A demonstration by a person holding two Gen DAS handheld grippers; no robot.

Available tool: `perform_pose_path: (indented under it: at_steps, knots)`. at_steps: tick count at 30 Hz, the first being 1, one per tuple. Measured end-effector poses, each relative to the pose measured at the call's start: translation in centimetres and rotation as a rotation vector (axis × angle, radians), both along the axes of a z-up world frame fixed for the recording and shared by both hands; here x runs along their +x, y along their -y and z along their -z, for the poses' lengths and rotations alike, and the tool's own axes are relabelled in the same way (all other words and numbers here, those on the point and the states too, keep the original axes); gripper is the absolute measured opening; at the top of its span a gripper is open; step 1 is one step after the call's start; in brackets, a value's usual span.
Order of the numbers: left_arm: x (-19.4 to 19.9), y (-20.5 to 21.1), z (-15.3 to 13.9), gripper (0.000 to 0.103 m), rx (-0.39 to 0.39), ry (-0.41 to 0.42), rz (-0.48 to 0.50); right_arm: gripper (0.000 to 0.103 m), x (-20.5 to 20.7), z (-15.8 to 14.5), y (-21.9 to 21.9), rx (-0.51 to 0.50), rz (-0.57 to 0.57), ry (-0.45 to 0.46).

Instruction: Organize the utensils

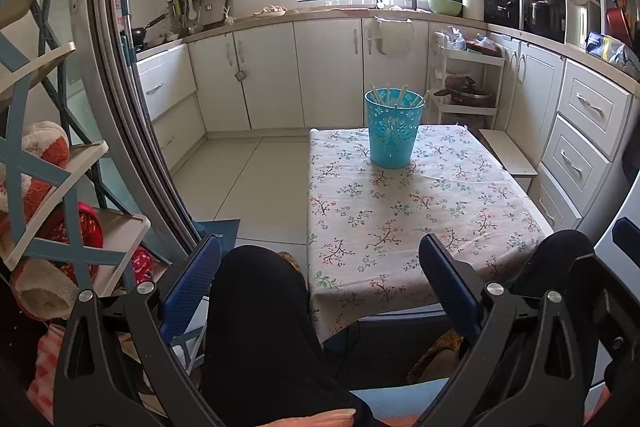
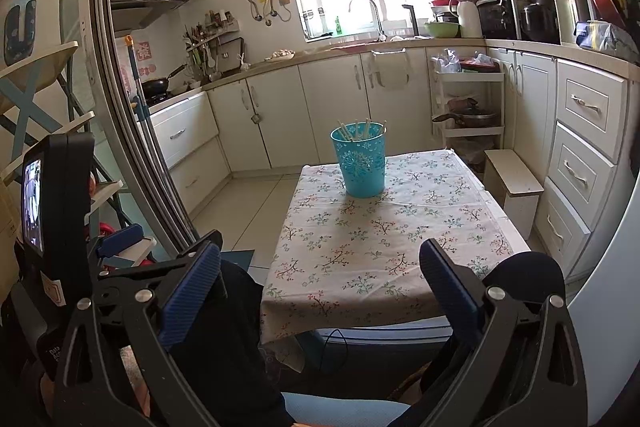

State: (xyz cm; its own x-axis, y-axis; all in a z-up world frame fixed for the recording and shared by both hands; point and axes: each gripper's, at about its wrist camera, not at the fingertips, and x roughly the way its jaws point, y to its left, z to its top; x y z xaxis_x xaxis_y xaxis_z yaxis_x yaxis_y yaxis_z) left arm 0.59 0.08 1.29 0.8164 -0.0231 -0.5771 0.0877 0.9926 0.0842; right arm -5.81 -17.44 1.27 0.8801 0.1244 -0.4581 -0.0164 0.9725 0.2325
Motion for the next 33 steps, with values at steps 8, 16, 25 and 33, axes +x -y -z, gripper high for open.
perform_pose_path:
  at_steps: [8, 16, 25, 33]
  knots:
    - [-0.48, -0.08, -0.31, 0.095, 0.002, 0.009, -0.004, 0.096, -0.1, -0.1, -0.02, -0.002, -0.002, 0.003]
    - [-0.57, -0.22, -0.39, 0.095, 0.007, 0.009, -0.005, 0.096, -0.26, -0.04, -0.13, 0.0, -0.002, -0.001]
    - [-0.58, -0.22, -0.39, 0.095, 0.008, 0.009, -0.006, 0.096, -0.3, -0.06, -0.16, 0.0, -0.003, -0.001]
    - [-0.57, -0.22, -0.4, 0.095, 0.007, 0.009, -0.005, 0.096, -0.23, -0.04, -0.31, -0.001, -0.003, -0.002]
